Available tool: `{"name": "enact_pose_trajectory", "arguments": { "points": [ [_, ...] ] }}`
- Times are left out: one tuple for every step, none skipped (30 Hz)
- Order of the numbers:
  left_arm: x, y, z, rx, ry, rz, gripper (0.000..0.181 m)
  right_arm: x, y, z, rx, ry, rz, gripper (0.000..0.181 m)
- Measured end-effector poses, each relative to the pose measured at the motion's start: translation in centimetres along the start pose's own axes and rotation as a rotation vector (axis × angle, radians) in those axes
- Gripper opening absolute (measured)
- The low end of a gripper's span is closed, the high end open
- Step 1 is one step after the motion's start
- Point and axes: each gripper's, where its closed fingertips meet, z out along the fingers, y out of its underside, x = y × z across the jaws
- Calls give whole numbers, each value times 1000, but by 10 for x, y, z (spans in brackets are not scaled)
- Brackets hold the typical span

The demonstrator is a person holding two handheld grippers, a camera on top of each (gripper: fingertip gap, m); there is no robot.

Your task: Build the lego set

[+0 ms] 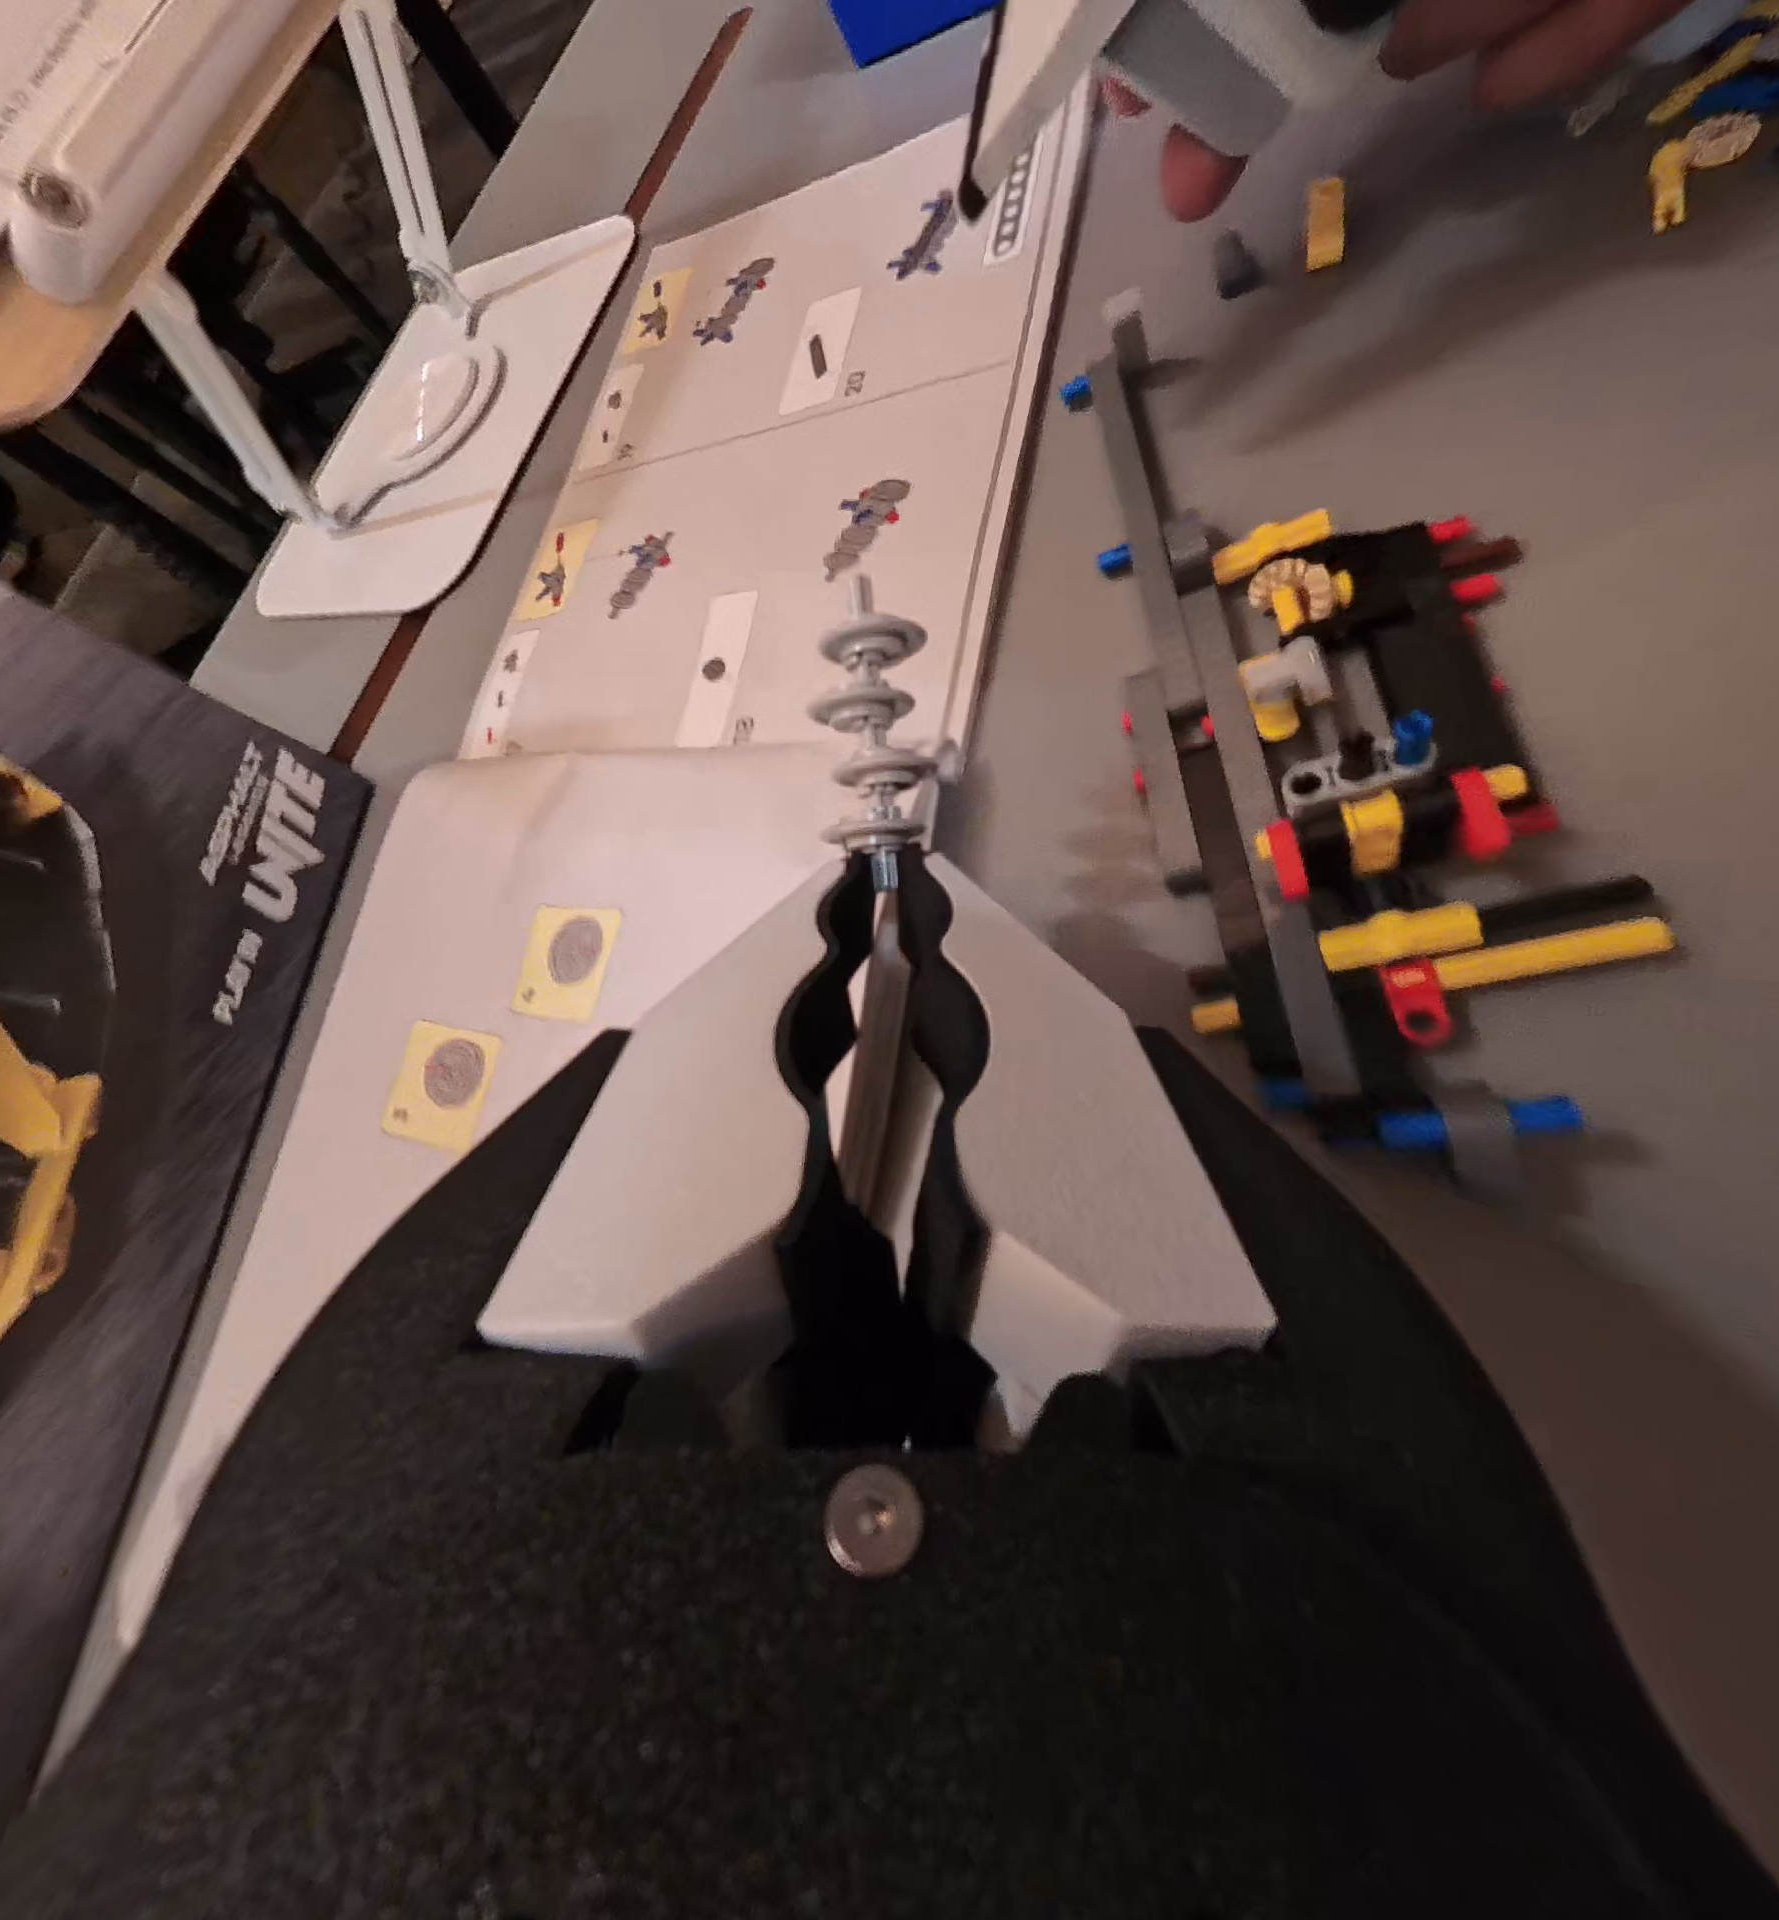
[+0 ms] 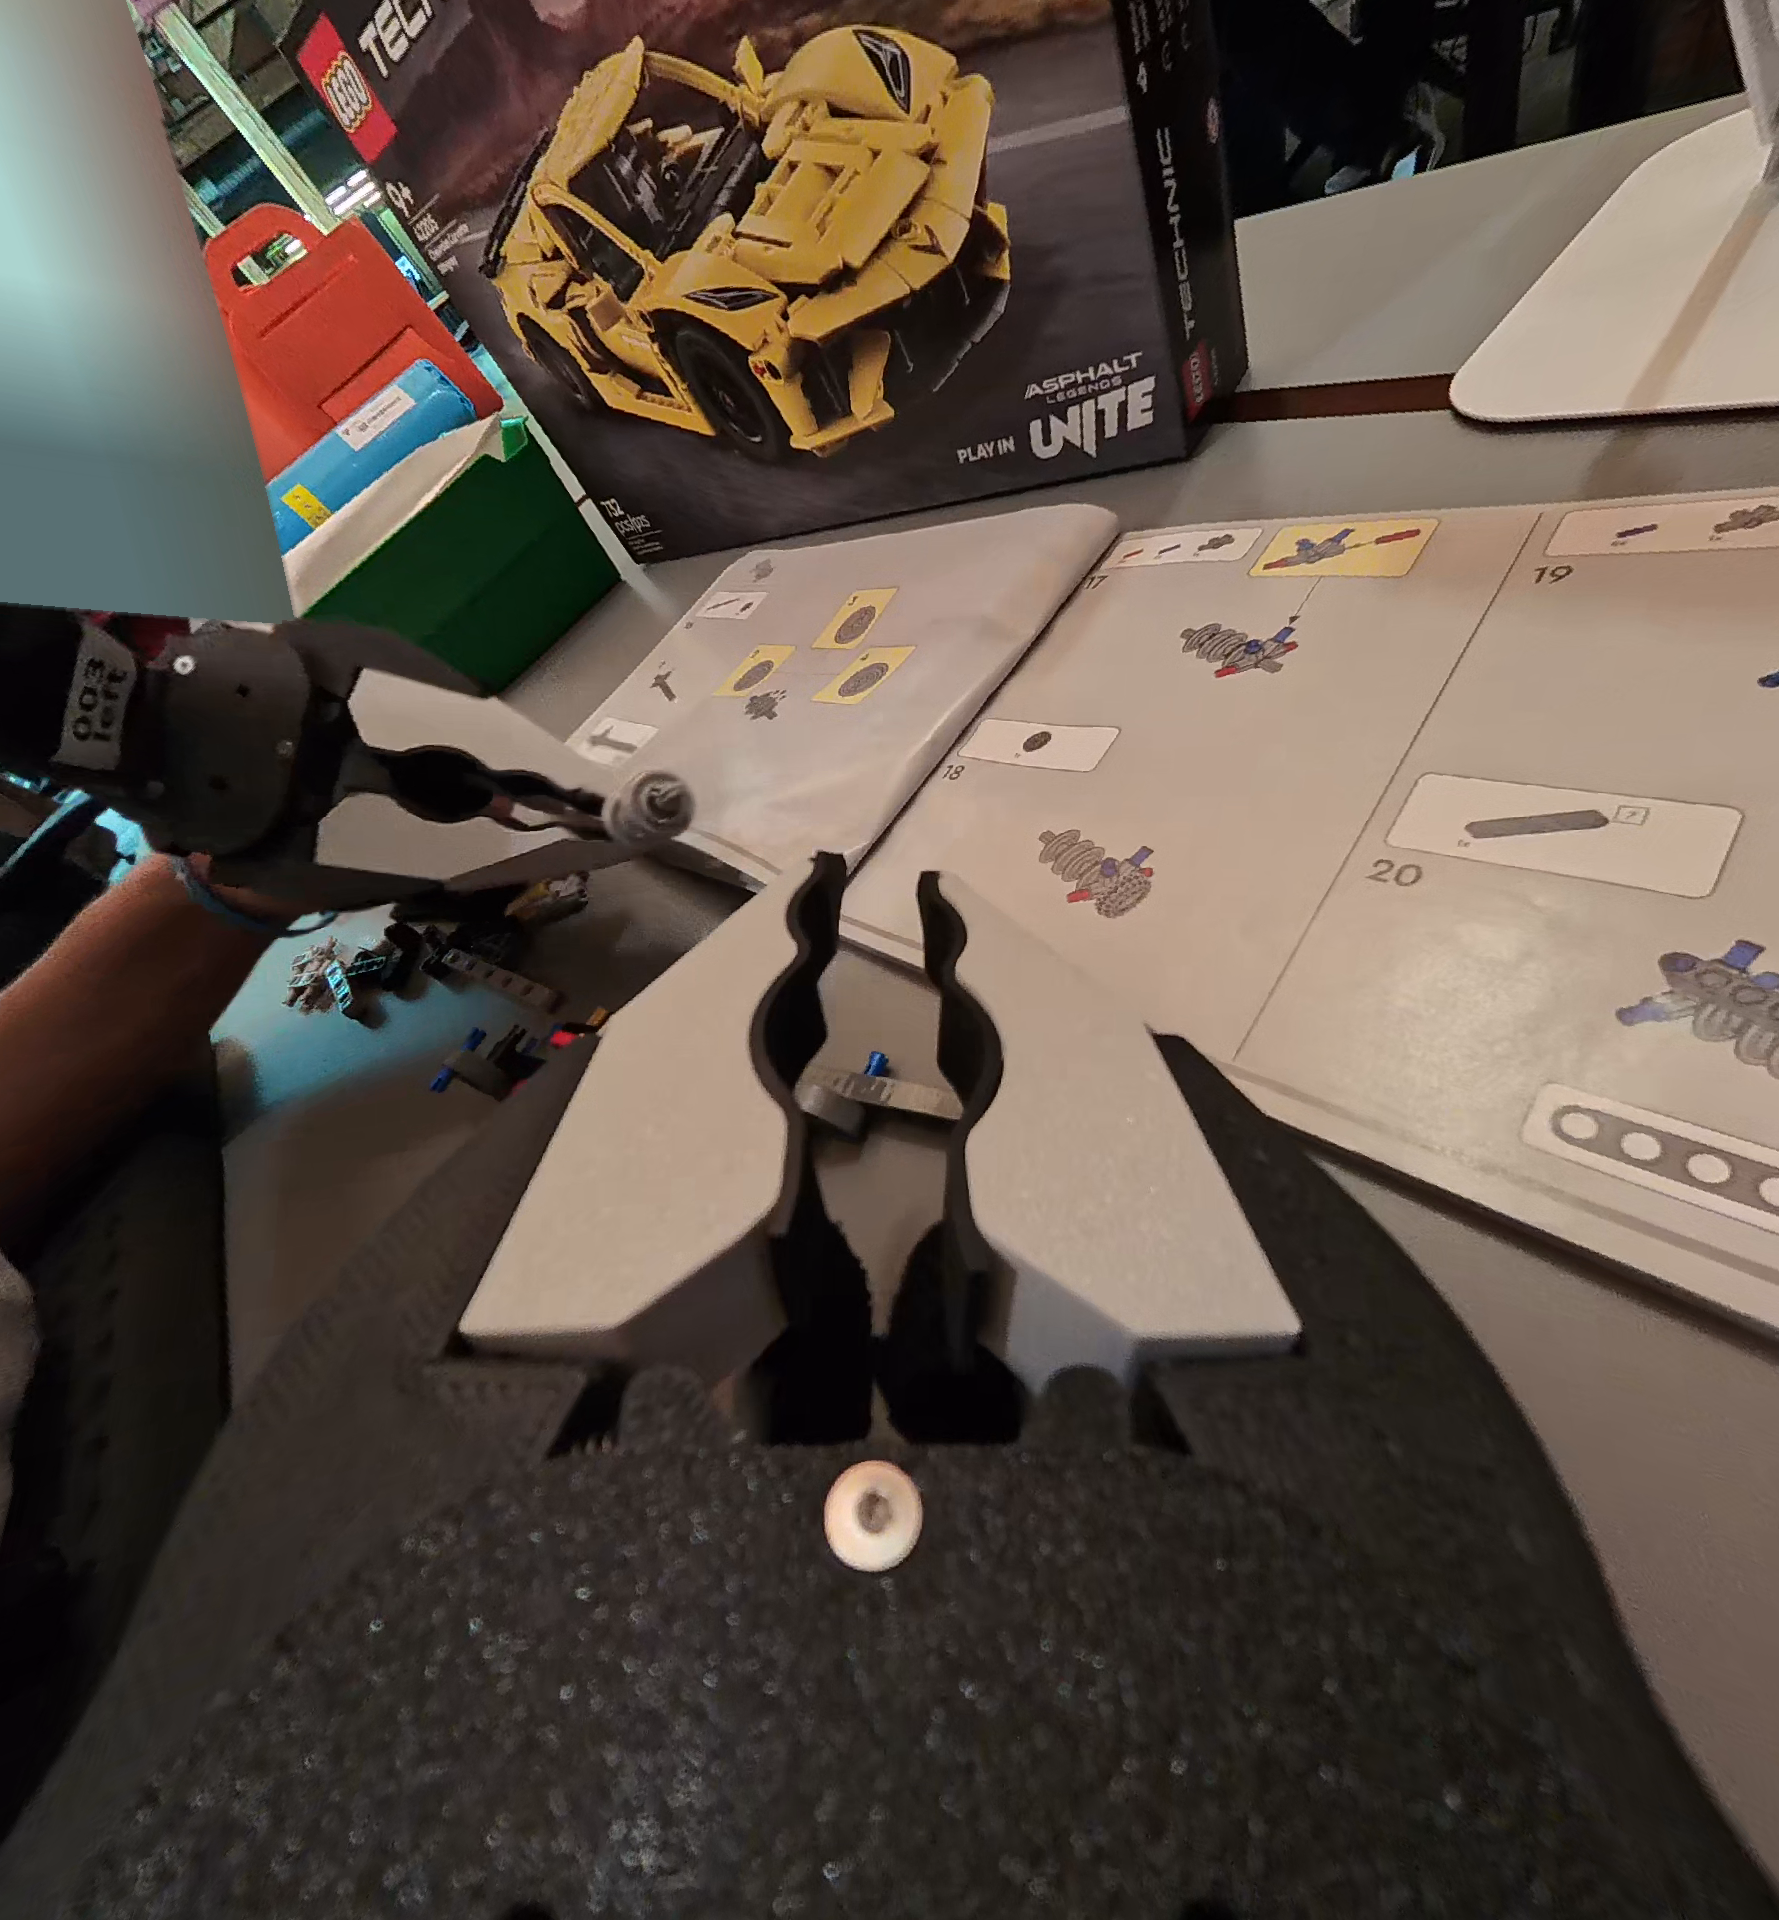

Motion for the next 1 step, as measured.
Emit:
{"name": "enact_pose_trajectory", "arguments": {
  "points": [
    [-1, 6, -6, -15, -9, -14, 2, 0, 0, 0, 2, -2, 1, 14]
  ]
}}
